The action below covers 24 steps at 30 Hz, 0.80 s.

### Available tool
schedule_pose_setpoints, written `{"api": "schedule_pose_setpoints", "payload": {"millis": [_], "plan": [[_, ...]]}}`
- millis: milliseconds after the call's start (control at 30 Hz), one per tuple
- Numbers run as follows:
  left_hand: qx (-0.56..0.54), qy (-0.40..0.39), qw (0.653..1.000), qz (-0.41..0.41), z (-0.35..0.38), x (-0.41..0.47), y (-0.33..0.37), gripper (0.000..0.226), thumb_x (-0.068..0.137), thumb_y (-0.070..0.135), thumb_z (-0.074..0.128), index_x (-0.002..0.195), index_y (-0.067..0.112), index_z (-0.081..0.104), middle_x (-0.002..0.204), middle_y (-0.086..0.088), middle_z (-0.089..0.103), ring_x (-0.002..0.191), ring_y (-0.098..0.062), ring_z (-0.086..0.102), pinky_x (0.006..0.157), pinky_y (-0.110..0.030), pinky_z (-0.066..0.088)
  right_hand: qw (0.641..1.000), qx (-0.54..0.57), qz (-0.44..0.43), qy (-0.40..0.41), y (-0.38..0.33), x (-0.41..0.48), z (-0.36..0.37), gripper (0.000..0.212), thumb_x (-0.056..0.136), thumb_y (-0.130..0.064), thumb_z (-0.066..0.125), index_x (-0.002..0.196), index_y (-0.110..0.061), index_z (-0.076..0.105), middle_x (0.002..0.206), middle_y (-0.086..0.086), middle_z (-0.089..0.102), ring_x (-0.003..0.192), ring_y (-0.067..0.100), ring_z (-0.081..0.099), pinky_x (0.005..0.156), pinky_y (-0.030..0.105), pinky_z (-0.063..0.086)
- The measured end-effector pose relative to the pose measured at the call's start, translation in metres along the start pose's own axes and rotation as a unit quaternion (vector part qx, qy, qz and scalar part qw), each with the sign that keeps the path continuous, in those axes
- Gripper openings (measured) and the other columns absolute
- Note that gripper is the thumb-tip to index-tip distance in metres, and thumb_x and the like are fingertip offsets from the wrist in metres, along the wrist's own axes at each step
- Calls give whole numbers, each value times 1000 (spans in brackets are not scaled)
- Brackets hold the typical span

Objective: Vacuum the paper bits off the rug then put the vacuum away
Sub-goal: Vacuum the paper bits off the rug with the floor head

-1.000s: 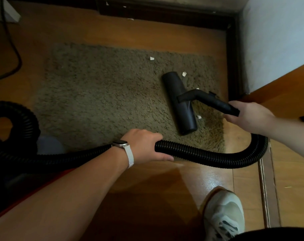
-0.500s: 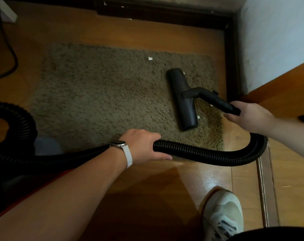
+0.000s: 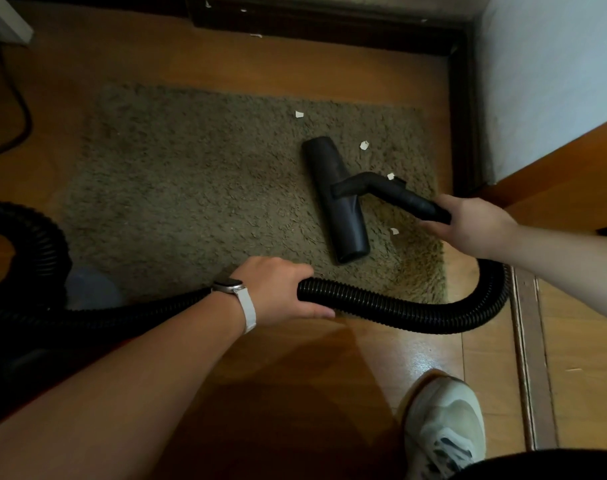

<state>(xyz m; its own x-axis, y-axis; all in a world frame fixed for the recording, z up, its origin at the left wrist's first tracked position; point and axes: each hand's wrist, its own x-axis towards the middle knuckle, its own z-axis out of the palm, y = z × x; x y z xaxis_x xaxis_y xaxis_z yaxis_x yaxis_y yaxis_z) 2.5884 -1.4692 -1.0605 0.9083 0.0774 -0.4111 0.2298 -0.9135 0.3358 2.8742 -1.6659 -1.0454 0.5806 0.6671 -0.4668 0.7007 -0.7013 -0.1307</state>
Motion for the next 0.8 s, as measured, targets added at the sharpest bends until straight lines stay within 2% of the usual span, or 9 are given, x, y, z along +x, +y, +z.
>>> {"api": "schedule_pose_setpoints", "payload": {"millis": [100, 233, 333, 533, 633, 800], "plan": [[-3, 3, 1000, 2, -3, 2, 2, 60, 73, 90, 37, 87, 33, 50, 75, 14, 55, 69, -5, 54, 59, -26, 41, 999, 27, 10, 14, 7, -6, 0, 30, 94, -53, 57, 112, -29, 54, 75, -3, 62, 65, 14, 61, 56, 33, 52], [0, 19, 1000, 5, -7, 10, 1, 60, 73, 90, 38, 85, 32, 50, 72, 14, 55, 65, -3, 52, 58, -25, 41, 995, 77, 32, 53, 27, -22, 2, 28, 95, -46, 59, 114, -25, 56, 74, -3, 60, 64, 12, 58, 49, 27, 39], [1, 28, 1000, -2, -12, 19, -2, 59, 72, 91, 38, 83, 33, 49, 71, 14, 55, 64, -2, 53, 58, -25, 45, 988, 119, 75, 61, 46, -38, 6, 22, 96, -41, 60, 107, -22, 57, 73, 2, 60, 64, 17, 58, 49, 27, 38], [19, 30, 999, 5, -16, 40, 5, 62, 70, 92, 37, 87, 34, 53, 74, 14, 58, 67, -4, 56, 61, -26, 47, 975, 152, 158, 43, 74, -62, 18, 29, 97, -41, 58, 83, -16, 54, 65, 10, 56, 55, 27, 56, 50, 32, 40], [32, 20, 999, 12, -13, 46, 9, 63, 70, 92, 36, 88, 34, 53, 73, 14, 56, 65, -2, 54, 55, -25, 39, 975, 159, 156, 26, 77, -67, 22, 29, 96, -40, 59, 83, -16, 54, 61, 10, 55, 50, 26, 54, 47, 31, 38], [38, 6, 999, 16, -6, 48, 11, 67, 66, 94, 32, 88, 34, 53, 73, 15, 57, 66, -2, 55, 58, -24, 44, 974, 156, 163, 2, 81, -75, 35, 22, 96, -41, 59, 90, -20, 55, 67, 12, 61, 55, 26, 60, 47, 29, 41]]}}
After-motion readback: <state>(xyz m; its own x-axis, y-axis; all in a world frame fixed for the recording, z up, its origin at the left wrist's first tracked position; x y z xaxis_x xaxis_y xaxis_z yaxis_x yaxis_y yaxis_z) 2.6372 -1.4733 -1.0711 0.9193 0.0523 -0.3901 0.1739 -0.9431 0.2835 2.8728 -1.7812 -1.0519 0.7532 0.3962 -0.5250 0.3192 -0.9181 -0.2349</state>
